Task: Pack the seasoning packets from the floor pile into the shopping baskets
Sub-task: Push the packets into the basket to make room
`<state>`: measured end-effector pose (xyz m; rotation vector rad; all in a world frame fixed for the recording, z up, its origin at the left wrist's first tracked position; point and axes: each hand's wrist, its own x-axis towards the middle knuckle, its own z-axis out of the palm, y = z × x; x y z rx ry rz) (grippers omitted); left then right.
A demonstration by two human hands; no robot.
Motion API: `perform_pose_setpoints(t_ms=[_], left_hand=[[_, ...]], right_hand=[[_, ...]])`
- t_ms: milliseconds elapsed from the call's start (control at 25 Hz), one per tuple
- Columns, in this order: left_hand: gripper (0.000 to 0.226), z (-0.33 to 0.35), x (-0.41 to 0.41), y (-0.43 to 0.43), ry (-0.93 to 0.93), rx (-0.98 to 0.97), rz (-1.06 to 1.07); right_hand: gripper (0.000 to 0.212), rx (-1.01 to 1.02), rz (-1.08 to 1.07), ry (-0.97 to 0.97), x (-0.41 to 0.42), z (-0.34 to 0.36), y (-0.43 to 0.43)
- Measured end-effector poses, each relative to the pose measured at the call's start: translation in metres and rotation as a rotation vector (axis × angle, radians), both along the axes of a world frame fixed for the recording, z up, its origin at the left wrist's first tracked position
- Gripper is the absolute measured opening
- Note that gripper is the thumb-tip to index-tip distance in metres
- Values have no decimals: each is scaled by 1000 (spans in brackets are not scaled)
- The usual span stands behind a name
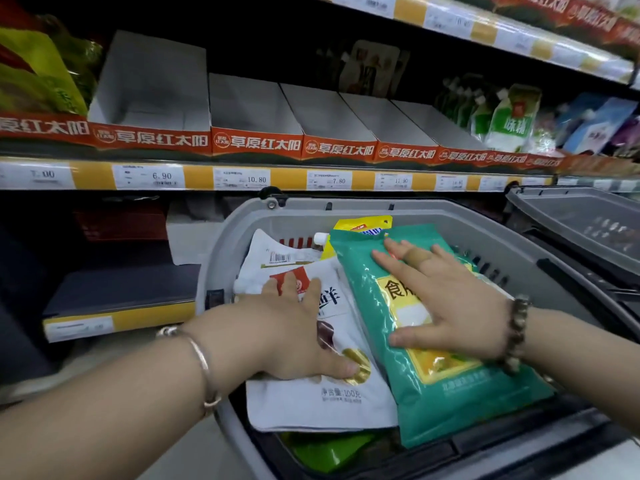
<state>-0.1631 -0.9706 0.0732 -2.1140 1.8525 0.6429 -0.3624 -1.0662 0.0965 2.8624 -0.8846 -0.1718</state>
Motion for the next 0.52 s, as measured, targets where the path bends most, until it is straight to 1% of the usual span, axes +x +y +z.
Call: perform_pose_setpoints(t_ms=[160, 400, 480, 520], left_hand=[[119, -6, -7, 10, -47, -18, -52], [118, -5, -14, 11, -76, -64, -44], [112, -1, -12, 13, -92, -167, -56], [103, 2, -9, 16, -106, -261, -71]], right_hand=[[92, -12, -10, 53, -5, -13, 16], [94, -42, -12, 17, 0, -15, 18], [93, -37, -14, 35, -1, -12, 18], [92, -30, -22, 52, 0, -9, 19]])
